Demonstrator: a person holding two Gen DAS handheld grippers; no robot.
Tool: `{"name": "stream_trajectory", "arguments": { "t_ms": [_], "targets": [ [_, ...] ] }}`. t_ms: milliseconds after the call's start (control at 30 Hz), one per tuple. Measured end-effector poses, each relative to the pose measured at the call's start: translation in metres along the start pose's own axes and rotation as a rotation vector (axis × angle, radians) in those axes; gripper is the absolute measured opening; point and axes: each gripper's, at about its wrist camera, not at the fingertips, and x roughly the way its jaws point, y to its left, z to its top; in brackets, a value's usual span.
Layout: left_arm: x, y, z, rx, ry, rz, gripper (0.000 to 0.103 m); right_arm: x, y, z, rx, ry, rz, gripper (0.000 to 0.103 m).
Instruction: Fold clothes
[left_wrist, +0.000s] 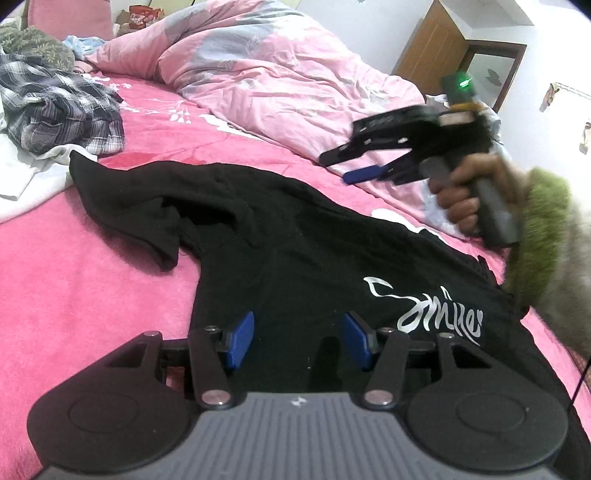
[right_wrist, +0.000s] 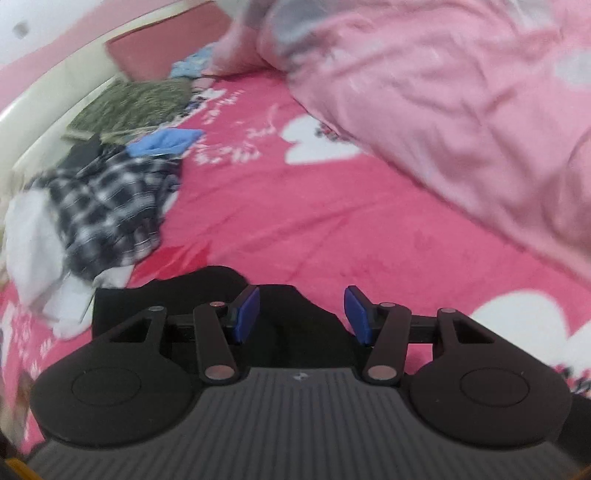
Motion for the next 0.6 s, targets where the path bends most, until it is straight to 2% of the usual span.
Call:
{"name": "stream_trajectory", "arguments": {
  "t_ms": [100, 167, 200, 233, 467, 567, 600],
  "targets": [
    [0.000, 0.001, 0.000, -0.003, -0.001, -0.004, 0.055, 0.001, 0.016, -0.018, -0.139, -0.008, -0.019, 0.050],
    [0.000, 0.001, 0.000, -0.005, -0.001, -0.006, 0.056, 0.001, 0.026, -0.030, -0.232, -0.013, -0.031, 0.041],
    [0.000, 0.002, 0.000, -0.006, -0.001, -0.007, 0.056, 0.001, 0.031, -0.036, -0.278, -0.016, -0.038, 0.019],
    [0.000, 0.002, 0.000, -0.007, -0.002, -0.008, 0.056, 0.001, 0.036, -0.042, -0.324, -0.019, -0.044, 0.008],
    [0.001, 0.002, -0.001, -0.009, -0.003, -0.009, 0.056, 0.003, 0.072, -0.083, -0.649, -0.037, -0.088, 0.007],
    [0.001, 0.001, -0.001, -0.005, -0.004, -0.007, 0.056, 0.003, 0.088, -0.101, -0.788, -0.045, -0.107, 0.010],
    [0.001, 0.001, -0.001, -0.005, -0.004, -0.007, 0.056, 0.003, 0.093, -0.107, -0.834, -0.048, -0.113, 0.015]
  ]
}}
